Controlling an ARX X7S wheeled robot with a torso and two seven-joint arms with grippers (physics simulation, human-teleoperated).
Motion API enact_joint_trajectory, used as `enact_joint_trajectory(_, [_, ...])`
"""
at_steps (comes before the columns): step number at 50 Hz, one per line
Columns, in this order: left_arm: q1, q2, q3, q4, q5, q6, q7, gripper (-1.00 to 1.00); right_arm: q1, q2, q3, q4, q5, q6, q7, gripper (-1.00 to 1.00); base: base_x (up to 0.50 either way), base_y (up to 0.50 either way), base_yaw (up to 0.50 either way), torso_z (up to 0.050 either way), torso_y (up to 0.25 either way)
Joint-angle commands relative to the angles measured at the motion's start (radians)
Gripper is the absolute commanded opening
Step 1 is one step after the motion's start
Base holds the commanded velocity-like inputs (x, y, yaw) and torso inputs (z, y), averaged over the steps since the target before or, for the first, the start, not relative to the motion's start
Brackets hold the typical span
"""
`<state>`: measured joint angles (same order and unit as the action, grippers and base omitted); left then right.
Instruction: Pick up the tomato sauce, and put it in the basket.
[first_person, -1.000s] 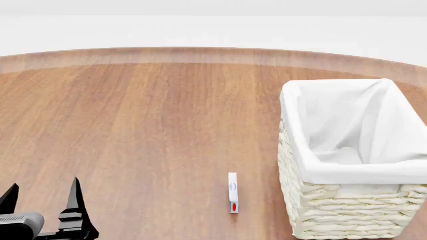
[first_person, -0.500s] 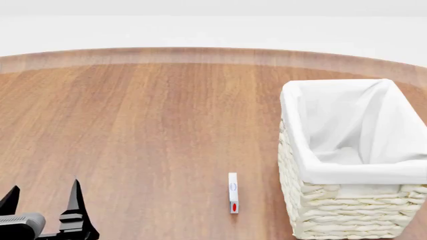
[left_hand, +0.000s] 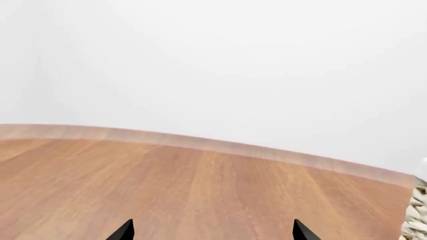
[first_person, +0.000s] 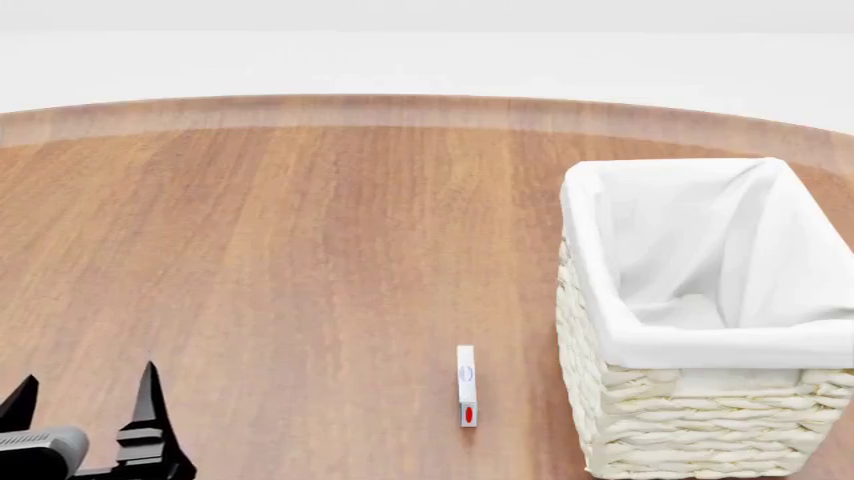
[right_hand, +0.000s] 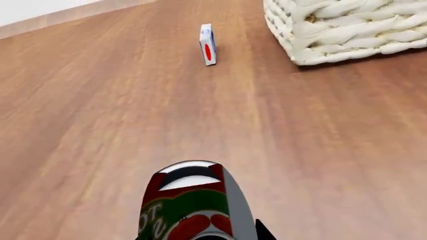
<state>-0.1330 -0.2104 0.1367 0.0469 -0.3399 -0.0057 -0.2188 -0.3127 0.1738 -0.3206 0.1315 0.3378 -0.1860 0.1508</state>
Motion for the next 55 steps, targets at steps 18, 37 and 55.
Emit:
enact_joint_trajectory(18, [-0.003,-0.007,0.005,-0.030,-0.015,0.014,-0.006,1.00,0.252,0.007,-0.060,-0.074,-0.052,0.230,0.026,-1.00,0.00,0.00,0.00,0.000,0.001])
enact_joint_trajectory(37, [-0.005,-0.009,0.017,-0.028,-0.019,0.013,-0.013,1.00,0.397,0.012,-0.112,-0.104,-0.071,0.366,0.019,-1.00,0.00,0.00,0.00,0.000,0.000])
enact_joint_trajectory(55, [-0.005,-0.012,0.027,-0.024,-0.024,0.008,-0.023,1.00,0.567,0.025,-0.136,-0.177,-0.076,0.556,0.029,-1.00,0.00,0.00,0.00,0.000,0.001])
